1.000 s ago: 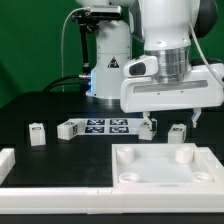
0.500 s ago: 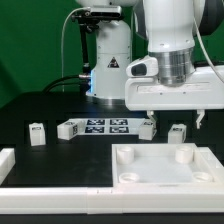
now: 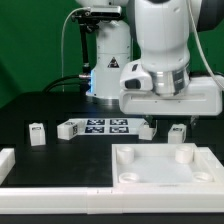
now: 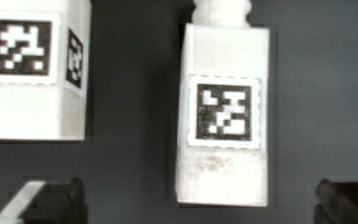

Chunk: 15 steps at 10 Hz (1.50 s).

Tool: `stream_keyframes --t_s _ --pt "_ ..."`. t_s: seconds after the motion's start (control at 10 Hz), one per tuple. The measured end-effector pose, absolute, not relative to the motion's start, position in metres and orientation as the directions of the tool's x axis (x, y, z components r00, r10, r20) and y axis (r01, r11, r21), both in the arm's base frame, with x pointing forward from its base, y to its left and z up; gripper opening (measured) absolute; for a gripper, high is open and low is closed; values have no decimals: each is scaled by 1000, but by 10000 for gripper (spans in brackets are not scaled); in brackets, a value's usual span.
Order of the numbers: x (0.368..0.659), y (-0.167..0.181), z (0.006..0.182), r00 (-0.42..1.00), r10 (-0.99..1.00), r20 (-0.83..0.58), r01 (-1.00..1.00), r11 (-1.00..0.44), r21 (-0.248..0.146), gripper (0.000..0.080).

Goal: Assemble one leg

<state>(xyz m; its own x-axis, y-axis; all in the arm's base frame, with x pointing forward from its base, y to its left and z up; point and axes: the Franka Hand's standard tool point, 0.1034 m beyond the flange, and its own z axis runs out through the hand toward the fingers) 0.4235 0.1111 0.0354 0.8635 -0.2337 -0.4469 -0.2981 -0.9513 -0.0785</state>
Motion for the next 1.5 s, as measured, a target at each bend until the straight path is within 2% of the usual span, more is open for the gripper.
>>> stream_keyframes --t_s 0.4,0.8,1.2,1.5 --pt "412 113 32 639 -161 -752 -295 -954 -47 649" --pt "410 124 27 639 -149 -755 -276 -960 -45 649" --pt "395 128 11 653 -153 -741 -267 -963 -38 649" --pt "394 129 10 654 -151 -741 -265 -964 -37 649"
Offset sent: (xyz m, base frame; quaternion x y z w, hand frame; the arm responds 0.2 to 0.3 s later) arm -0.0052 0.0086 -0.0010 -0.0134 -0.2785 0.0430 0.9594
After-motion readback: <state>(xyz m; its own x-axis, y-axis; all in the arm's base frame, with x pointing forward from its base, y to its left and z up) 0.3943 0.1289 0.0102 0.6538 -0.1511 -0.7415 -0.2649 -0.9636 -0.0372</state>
